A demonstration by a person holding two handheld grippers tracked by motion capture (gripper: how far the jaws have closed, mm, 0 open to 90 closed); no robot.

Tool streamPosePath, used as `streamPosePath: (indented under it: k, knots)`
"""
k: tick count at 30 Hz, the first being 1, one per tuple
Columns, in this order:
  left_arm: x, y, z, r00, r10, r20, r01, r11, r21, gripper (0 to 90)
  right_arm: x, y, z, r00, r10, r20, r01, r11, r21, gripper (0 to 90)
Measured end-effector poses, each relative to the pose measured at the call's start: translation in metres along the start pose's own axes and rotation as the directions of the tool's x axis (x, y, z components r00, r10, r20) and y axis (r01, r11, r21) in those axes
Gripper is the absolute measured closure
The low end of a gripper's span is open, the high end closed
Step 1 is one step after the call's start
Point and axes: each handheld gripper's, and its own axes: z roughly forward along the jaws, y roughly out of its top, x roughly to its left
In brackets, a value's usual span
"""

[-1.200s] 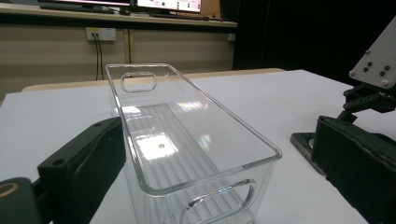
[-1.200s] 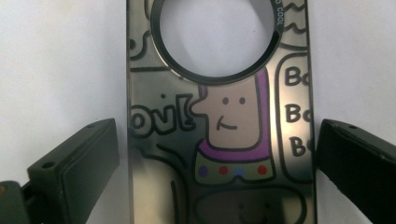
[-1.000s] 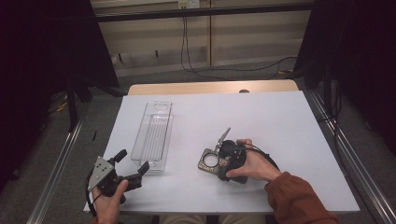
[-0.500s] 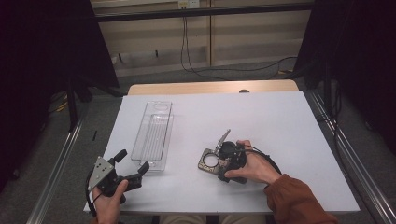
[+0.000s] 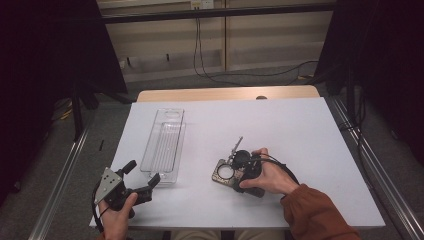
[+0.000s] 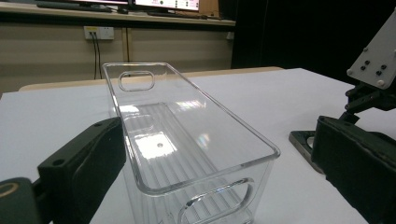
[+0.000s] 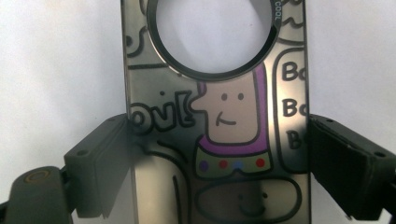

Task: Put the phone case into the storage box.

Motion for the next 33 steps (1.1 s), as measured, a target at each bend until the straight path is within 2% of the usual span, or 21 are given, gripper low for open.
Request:
streamPosePath:
  k: [6, 14, 18, 23, 28, 33]
  knots:
    - [0.0, 0.0, 0.0, 1.0, 0.003, 0.002, -0.003, 1.0, 0.004, 3.3, 0.0, -0.002, -0.001, 0.9999, 0.009, -0.005, -0.009, 1.0, -0.009, 12.2]
    - [0.0, 0.0, 0.0, 1.0, -0.001, 0.0, 0.001, 1.0, 0.002, 3.3, -0.002, -0.005, -0.003, 0.9999, -0.003, -0.012, 0.002, 0.999, -0.033, 12.3]
    - [0.001, -0.001, 0.0, 1.0, 0.0, 0.007, 0.0, 1.0, 0.008, 3.3, -0.002, -0.008, -0.005, 0.9997, 0.008, -0.022, -0.009, 0.999, -0.045, 12.3]
    - [0.001, -0.001, 0.0, 1.0, -0.004, 0.0, 0.004, 1.0, 0.006, 3.3, -0.003, -0.011, -0.01, 0.9989, 0.031, -0.035, -0.034, 0.994, -0.1, 12.3]
    - [0.001, -0.001, 0.0, 1.0, -0.003, 0.0, 0.003, 1.0, 0.004, 3.3, -0.006, -0.015, -0.015, 0.9992, 0.022, -0.035, -0.027, 0.99, -0.137, 12.3]
    - [0.0, 0.0, 0.0, 1.0, -0.002, -0.002, 0.002, 1.0, 0.005, 3.3, -0.008, -0.02, -0.021, 0.9978, 0.046, -0.047, -0.055, 0.979, -0.197, 12.3]
